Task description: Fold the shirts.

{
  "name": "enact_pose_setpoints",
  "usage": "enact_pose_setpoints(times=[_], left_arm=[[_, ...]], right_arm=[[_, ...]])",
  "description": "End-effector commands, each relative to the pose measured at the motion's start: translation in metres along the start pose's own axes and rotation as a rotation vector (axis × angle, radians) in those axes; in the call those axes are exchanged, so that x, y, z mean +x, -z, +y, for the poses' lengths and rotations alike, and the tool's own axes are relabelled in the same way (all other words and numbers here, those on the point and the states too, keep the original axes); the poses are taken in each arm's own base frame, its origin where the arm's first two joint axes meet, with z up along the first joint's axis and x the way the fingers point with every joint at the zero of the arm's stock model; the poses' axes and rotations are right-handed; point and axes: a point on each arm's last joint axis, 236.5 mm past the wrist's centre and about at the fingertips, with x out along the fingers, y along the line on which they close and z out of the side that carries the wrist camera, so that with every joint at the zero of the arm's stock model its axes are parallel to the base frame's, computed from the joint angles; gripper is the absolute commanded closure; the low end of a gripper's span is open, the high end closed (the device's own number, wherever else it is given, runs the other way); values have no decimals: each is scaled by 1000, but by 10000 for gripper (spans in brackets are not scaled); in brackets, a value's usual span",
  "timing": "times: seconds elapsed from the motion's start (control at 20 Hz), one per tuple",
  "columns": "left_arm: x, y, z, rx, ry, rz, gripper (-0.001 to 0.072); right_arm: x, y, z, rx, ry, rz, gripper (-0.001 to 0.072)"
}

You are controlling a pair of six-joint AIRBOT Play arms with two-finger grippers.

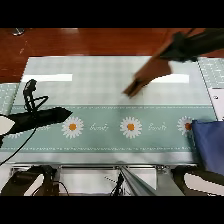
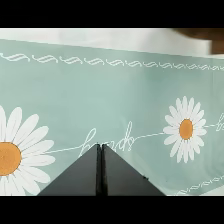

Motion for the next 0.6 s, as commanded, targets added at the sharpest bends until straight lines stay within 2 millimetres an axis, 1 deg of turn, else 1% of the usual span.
enact_pose_setpoints(times=[0.0,0.15,0.2,0.25,0.3,0.35,0.4,0.45,0.55], left_arm=[[0,2,0,-1,1,7,683],[0,4,0,0,1,16,683],[0,4,0,0,1,16,683],[0,4,0,-1,2,16,683],[0,4,0,0,1,16,683],[0,4,0,-1,2,16,683],[0,4,0,-4,2,16,683],[0,4,0,-4,2,16,683],[0,4,0,-4,2,15,683]], right_arm=[[-80,10,-43,125,161,-8,685],[-143,42,-104,296,368,-25,686],[-164,48,-115,340,417,-77,686],[-181,55,-124,378,459,-114,686],[-197,68,-135,429,507,-146,686],[-210,83,-145,480,554,-167,686],[-222,103,-155,542,605,-184,685],[-230,126,-162,609,649,-197,685],[-239,171,-169,724,721,-217,685]])
